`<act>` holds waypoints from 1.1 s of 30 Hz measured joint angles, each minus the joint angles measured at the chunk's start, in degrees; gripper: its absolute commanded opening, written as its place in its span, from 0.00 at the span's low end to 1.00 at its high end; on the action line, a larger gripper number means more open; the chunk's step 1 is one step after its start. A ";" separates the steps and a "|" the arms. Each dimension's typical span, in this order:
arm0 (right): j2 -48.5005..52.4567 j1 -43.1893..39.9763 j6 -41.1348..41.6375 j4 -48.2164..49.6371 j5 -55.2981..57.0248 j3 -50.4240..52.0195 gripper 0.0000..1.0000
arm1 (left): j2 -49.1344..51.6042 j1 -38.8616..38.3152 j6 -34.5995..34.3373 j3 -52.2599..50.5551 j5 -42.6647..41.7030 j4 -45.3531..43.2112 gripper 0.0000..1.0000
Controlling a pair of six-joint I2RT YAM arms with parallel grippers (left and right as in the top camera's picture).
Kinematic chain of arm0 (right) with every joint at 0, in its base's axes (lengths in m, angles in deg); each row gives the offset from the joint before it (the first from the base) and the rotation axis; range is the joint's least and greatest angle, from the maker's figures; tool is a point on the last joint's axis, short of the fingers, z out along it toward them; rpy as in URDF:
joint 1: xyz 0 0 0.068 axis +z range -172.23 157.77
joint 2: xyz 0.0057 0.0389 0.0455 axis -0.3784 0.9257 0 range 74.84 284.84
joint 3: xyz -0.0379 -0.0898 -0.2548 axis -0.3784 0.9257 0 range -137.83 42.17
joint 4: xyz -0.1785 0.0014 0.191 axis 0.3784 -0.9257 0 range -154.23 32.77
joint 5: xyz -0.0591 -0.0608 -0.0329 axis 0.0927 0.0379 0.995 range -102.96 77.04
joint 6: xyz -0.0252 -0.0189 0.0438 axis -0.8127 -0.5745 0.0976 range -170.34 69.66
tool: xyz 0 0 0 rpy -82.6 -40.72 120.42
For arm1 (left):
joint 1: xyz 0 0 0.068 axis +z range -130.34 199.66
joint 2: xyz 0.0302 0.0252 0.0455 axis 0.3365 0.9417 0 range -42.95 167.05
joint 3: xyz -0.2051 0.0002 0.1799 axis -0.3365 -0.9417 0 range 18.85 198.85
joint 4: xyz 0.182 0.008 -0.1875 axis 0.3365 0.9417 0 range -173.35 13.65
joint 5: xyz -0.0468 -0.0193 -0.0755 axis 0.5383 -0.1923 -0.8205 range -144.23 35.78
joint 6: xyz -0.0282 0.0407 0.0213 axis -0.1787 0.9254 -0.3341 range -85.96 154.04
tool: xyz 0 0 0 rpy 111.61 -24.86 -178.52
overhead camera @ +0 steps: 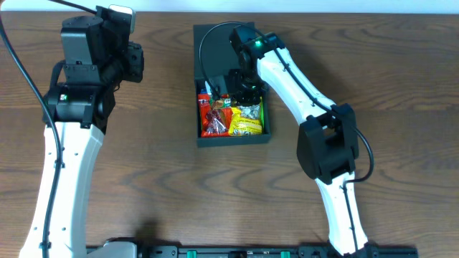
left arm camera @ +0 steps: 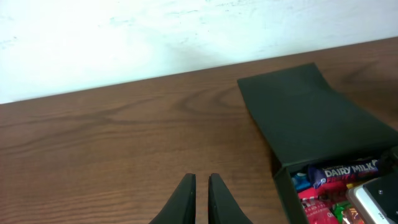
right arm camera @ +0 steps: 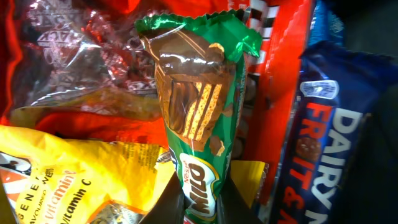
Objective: Pack container
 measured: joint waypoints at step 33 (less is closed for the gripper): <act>-16.94 -3.30 30.36 7.48 -5.01 -6.32 0.01 | 7.06 0.00 -2.73 0.57 -8.57 -0.33 0.06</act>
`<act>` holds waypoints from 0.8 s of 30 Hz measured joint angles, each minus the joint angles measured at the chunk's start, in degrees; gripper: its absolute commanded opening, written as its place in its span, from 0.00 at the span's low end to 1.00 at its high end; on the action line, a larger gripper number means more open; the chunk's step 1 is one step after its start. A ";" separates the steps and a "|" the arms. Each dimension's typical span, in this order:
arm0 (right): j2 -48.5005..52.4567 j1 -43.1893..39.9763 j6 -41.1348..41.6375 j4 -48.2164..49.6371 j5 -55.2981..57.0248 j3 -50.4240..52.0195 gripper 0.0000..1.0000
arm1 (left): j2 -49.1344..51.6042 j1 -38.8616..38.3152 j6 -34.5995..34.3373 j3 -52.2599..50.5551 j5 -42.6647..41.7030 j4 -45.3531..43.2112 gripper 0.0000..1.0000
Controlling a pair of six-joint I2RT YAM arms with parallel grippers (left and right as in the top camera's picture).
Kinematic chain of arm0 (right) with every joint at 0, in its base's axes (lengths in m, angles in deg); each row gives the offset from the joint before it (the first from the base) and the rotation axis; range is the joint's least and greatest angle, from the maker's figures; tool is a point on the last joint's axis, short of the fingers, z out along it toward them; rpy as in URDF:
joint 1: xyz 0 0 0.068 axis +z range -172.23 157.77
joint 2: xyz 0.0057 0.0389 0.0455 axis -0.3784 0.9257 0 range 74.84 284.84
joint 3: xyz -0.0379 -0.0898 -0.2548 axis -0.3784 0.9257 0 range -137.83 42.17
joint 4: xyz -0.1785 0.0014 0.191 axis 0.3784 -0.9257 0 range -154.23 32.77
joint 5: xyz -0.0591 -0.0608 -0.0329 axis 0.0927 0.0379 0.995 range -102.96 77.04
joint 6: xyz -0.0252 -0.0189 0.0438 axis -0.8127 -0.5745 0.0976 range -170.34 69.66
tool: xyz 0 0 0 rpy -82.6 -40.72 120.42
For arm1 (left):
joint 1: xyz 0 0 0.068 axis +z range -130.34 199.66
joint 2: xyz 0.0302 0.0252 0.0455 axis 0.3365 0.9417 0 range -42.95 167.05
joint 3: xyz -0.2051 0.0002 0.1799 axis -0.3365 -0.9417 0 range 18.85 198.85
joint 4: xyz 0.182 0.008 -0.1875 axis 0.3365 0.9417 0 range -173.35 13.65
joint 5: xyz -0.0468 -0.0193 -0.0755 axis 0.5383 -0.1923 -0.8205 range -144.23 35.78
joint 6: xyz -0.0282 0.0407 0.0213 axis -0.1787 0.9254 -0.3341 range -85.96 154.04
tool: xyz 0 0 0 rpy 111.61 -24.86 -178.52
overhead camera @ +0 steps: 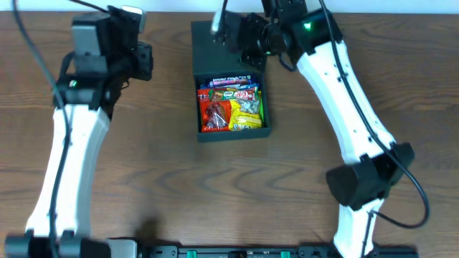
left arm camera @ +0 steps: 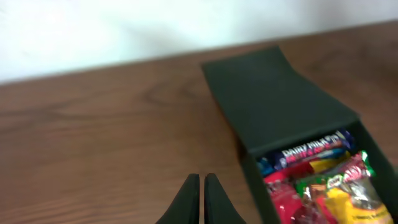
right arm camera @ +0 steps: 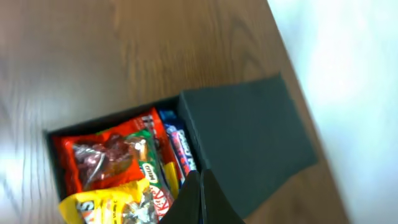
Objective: Pack container
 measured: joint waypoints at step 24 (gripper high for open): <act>24.24 -16.24 51.95 -5.42 -5.60 0.81 0.01 | 28.68 0.00 -31.54 0.39 -14.36 -6.38 0.06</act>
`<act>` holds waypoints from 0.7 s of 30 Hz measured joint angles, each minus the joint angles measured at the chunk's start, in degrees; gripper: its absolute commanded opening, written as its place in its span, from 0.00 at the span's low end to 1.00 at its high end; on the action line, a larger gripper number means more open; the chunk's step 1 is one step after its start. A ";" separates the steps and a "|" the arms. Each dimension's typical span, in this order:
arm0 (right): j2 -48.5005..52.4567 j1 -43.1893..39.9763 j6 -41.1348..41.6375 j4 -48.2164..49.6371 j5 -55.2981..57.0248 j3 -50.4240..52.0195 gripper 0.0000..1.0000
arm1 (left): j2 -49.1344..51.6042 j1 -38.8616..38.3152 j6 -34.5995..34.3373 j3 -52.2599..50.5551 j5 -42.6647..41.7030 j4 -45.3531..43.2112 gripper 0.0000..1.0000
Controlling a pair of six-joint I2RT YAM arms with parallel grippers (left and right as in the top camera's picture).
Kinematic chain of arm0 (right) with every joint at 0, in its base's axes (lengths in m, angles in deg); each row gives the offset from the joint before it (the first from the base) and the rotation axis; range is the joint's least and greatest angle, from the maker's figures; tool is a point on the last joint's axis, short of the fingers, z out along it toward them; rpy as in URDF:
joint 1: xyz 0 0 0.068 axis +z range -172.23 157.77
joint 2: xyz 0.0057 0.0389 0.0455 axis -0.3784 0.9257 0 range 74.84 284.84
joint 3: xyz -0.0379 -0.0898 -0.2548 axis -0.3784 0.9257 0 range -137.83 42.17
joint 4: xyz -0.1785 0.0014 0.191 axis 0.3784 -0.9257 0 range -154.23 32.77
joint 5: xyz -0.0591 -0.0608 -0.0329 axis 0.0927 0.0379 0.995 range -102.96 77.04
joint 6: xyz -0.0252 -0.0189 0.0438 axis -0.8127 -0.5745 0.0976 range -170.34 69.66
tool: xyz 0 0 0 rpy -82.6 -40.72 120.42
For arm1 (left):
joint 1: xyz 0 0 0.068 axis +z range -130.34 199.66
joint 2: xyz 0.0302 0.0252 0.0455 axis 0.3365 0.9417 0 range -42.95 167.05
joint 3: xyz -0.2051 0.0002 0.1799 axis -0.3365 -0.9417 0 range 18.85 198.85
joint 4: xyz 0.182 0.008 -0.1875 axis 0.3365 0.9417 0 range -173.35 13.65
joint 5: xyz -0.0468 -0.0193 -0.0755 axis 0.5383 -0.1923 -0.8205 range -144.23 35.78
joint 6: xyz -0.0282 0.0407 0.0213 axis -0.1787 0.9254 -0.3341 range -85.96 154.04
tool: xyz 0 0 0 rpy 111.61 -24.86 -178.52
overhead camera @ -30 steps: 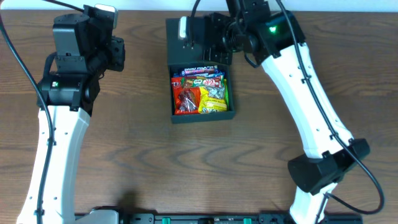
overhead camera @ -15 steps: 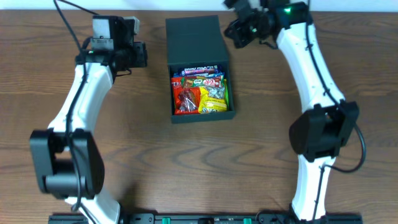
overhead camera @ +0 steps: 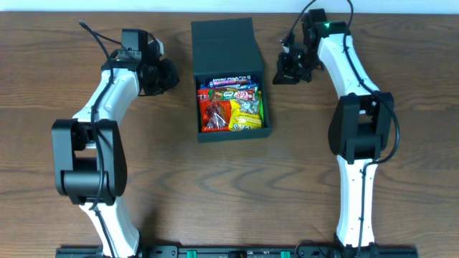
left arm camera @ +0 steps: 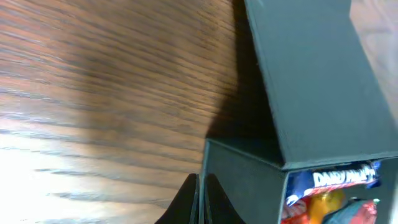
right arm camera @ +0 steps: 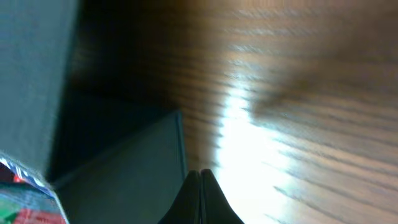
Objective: Pack container
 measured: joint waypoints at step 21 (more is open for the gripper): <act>0.00 5.07 2.56 -9.90 1.22 -0.02 0.01 | 5.86 -1.49 -7.10 0.17 -10.62 6.82 0.06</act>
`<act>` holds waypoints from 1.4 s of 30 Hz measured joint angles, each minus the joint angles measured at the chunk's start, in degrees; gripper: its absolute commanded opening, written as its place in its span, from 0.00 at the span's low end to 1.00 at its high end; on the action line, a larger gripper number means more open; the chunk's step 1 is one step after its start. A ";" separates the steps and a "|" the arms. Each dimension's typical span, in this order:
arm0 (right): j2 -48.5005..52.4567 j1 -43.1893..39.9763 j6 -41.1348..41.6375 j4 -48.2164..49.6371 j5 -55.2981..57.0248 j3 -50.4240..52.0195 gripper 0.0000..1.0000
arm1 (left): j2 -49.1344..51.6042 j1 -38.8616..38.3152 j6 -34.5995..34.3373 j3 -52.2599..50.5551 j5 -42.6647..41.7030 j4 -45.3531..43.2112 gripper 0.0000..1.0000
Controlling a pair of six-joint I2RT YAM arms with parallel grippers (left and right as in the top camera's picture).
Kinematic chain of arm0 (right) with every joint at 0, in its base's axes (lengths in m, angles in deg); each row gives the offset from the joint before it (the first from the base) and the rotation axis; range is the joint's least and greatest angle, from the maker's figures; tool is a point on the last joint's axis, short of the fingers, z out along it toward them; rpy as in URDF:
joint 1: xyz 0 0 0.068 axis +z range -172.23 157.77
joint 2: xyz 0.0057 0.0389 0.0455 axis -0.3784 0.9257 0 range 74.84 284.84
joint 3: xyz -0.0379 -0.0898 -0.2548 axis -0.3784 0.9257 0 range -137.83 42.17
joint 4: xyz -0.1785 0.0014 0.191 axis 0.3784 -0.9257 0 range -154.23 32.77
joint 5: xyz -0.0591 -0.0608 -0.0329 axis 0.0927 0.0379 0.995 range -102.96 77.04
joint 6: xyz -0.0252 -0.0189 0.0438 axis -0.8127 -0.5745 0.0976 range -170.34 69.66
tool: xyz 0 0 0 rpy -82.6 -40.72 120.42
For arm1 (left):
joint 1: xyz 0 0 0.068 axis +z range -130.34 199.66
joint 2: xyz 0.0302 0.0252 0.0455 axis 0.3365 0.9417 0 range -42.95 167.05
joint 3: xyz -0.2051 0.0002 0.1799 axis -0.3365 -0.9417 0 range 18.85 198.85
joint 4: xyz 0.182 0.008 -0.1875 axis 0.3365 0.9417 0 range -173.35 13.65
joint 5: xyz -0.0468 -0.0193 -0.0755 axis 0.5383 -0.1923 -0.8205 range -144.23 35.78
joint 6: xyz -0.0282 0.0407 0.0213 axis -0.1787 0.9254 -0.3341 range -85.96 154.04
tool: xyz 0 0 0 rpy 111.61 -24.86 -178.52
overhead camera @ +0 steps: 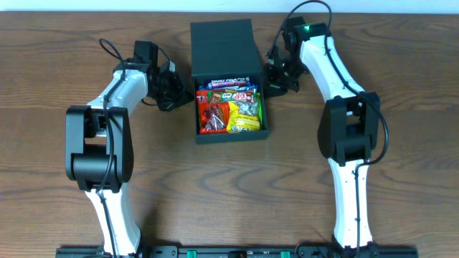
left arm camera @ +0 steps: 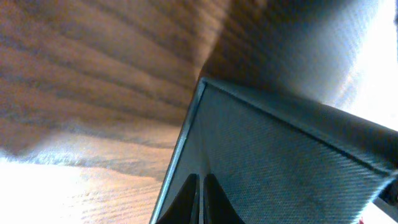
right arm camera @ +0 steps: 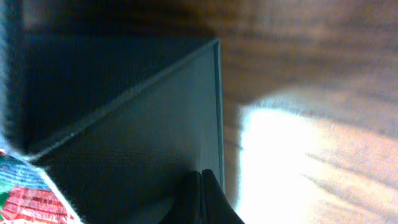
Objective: Pack container
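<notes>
A black box [overhead camera: 267, 115] full of snack packets [overhead camera: 229, 107] stands at the table's back middle, its hinged lid [overhead camera: 222, 44] laid open behind it. My left gripper [overhead camera: 183, 84] is shut and empty, its tips against the box's left wall [left arm camera: 280, 168]. On the other side my right gripper [overhead camera: 268, 77] is also shut and empty, pressed to the right wall [right arm camera: 124, 143]. Close up, the left gripper [left arm camera: 200, 180] and right gripper [right arm camera: 201, 177] show closed tips on dark cardboard.
Wooden table [overhead camera: 229, 193] all around the box. Both arms reach in from the sides, their bases at the front edge. A white wall runs along the far edge behind the lid.
Both shut grippers have come inward: the left from a short way off the box's left side to its wall, the right from beside the lid down to the right wall.
At first my right gripper was inside the box over the packets and the left hung shut off to the far left. Then the right was raised above the lid. Later both were low on either side of the box, and now each touches a side wall.
</notes>
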 measured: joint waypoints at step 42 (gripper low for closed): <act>0.68 -5.09 0.44 20.00 -3.98 -0.07 0.01 | 11.93 4.74 0.92 18.97 6.43 -2.58 0.06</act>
